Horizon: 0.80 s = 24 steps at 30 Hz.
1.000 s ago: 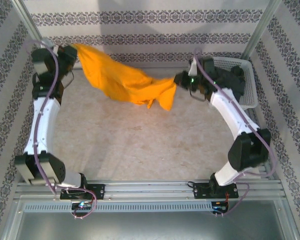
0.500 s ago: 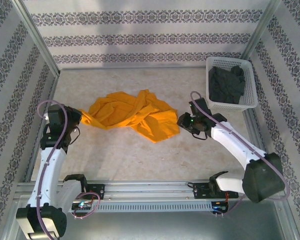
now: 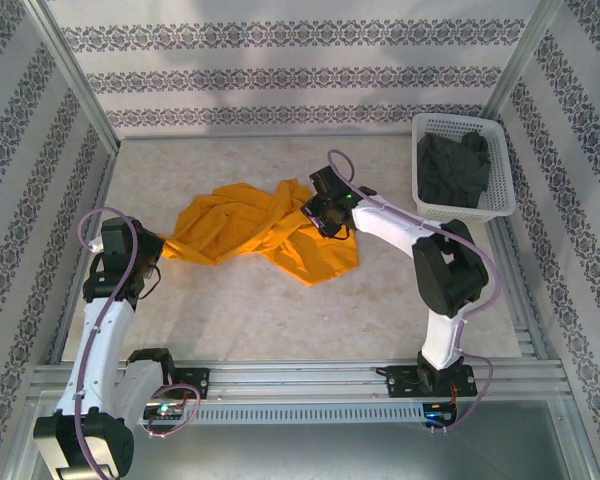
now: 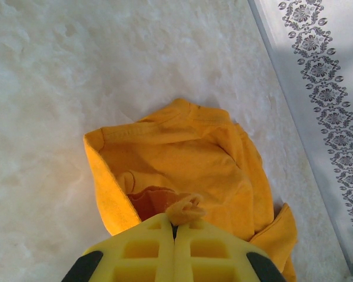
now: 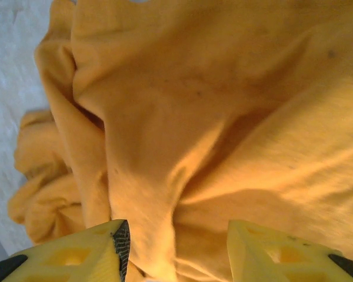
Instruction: Fold and stack the t-shirts
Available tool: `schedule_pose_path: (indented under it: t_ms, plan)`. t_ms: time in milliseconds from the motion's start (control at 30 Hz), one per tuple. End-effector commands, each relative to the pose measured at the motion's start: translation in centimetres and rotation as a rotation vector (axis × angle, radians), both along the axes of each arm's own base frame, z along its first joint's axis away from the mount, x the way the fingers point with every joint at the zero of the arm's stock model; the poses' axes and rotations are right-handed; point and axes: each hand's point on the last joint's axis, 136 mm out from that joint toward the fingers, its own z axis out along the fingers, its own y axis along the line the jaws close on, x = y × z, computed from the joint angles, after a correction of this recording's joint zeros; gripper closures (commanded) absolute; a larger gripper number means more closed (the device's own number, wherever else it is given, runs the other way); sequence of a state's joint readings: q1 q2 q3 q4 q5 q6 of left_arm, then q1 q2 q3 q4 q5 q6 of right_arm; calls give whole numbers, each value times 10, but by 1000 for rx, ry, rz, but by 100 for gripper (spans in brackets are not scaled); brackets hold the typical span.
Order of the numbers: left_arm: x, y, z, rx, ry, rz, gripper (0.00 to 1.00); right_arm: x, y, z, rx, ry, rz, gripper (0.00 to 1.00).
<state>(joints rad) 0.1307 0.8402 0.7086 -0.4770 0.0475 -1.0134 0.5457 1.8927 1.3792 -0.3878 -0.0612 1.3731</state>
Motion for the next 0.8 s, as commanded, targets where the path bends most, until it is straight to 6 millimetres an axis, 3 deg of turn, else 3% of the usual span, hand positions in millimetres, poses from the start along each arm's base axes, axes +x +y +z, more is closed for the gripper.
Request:
schedule_pose_path:
  t_ms: [0,200,233,333,367,433,600,733,767]
  plan:
    - [-1,0,1,27,4,-17,100,19,15,-4,65,24,-69,51]
    - [1,-1,4,33,0,-28,100,38,25,-28,70,65,-75,53]
    - [2,-1,4,36,3,-29,100,39,25,-30,71,70,-74,58]
    - [4,0,7,42,-3,-32,100,42,18,-33,69,79,-80,93]
    - [7,0,9,45,-10,-36,100,47,13,-29,63,58,-80,100]
    - [14,1,14,52,-20,-38,100,62,3,-9,42,-18,-59,100]
    - [54,18,48,70,-119,-5,100,127,-6,70,47,-274,45,100]
    - [103,34,96,64,-244,-3,100,177,-5,143,113,-465,123,100]
    - [116,36,117,64,-289,-12,100,187,-7,166,124,-519,136,100]
